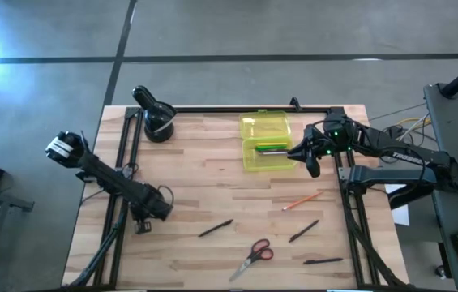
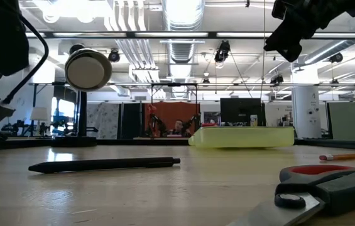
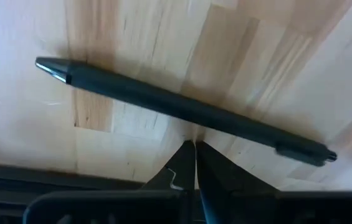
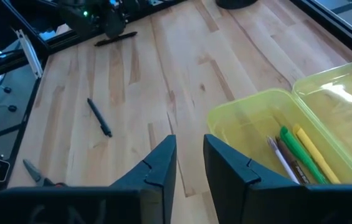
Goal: Pick & place school supplies into a supply box
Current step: Put the black pen into the supply box
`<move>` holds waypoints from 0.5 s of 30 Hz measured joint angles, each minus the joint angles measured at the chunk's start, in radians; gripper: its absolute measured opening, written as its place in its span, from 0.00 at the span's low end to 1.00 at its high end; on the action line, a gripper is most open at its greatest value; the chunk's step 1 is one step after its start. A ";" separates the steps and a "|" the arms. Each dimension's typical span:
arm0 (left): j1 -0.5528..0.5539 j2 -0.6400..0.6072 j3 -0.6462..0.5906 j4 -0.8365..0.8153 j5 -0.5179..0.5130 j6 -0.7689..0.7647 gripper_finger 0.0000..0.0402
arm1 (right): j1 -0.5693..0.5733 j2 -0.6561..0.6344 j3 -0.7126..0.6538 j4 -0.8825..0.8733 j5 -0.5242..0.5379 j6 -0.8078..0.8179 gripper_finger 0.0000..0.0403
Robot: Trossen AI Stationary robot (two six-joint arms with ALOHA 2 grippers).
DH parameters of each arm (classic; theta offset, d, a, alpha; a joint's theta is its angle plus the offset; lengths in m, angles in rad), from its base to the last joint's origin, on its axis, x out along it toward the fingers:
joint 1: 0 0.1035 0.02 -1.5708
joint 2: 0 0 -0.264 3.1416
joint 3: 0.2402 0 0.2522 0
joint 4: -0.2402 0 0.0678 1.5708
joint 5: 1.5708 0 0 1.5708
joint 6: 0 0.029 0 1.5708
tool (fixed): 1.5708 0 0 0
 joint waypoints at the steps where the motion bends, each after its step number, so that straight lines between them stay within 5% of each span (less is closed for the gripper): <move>1: 0.002 0.009 0.006 -0.002 0.000 0.000 0.00 | 0.001 0.000 0.000 0.000 0.000 0.001 0.18; 15: 0.021 0.079 0.188 0.318 -0.069 0.061 0.00 | 0.003 -0.011 0.000 0.001 0.000 -0.007 0.17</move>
